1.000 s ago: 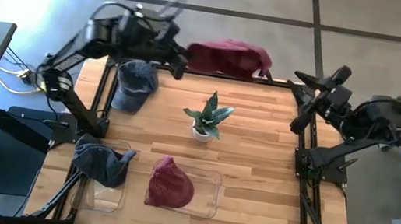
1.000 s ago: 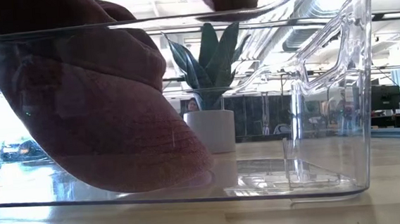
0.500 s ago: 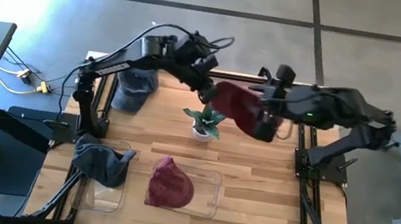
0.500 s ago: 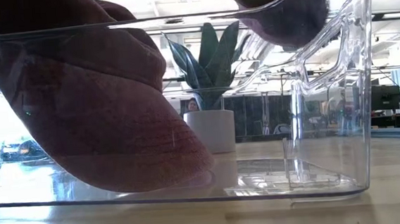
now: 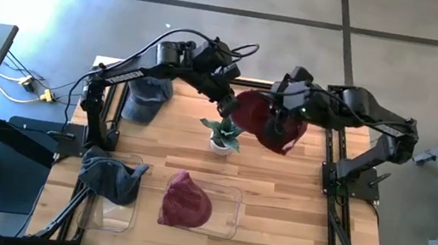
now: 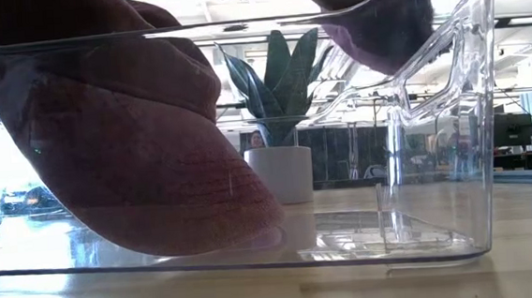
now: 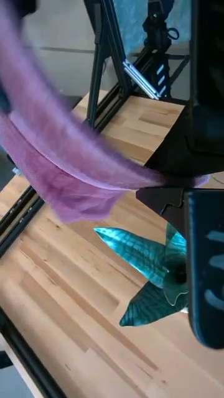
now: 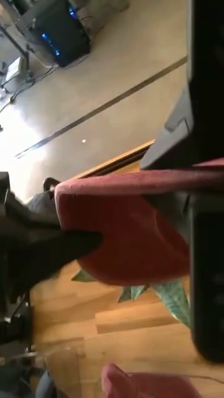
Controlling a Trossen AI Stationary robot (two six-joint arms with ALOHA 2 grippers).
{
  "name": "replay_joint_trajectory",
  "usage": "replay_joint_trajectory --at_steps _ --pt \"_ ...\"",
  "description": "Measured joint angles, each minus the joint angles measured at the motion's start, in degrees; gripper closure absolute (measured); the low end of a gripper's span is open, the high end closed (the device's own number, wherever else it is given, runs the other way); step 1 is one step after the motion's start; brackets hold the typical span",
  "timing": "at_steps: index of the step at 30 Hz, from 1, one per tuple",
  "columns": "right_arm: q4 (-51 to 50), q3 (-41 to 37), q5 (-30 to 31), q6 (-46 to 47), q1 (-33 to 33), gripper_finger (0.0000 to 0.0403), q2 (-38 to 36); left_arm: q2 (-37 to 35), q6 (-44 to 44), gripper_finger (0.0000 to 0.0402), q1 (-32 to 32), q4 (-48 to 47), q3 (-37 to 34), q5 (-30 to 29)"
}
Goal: Pick & Place hat
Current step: Put the red cap into the right transparent bin
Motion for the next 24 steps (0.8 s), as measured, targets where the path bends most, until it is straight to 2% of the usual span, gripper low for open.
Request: replay_joint_trajectory --at_steps 2,5,9,13,15,17,24 --pt "-0.29 0.00 -0.90 1.39 -0.79 0.0391 -0.03 -0.02 2.32 0.0398 0.01 0.71 0.00 -0.36" --pt "-1.65 0.02 -0.41 6.16 -1.89 0.0386 -0.37 0.00 8.18 0.0379 0.25 2.60 0.00 0.57" --pt "-6.03 0.01 1.10 13.06 -3.07 0.0395 -1.13 0.00 12.25 0.0309 2.01 3.47 0.00 1.33" --pt "-10.10 -1.35 6.76 20.61 -3.84 0.0393 -4.03 -0.02 13.35 0.0234 4.66 3.34 0.00 1.68" --pt "-10.07 -6.22 8.14 23.70 -4.18 0.0396 -8.22 -0.26 13.17 0.0209 5.44 3.29 0.00 1.48" --pt "-7.12 -13.25 6.96 26.52 -4.82 0.0396 -13.78 -1.18 14.06 0.0198 5.38 3.18 0.00 0.05" --pt "14.89 -39.62 0.14 33.22 -7.55 0.0397 -33.36 -2.25 19.20 0.0194 -0.26 11.66 0.02 -9.23"
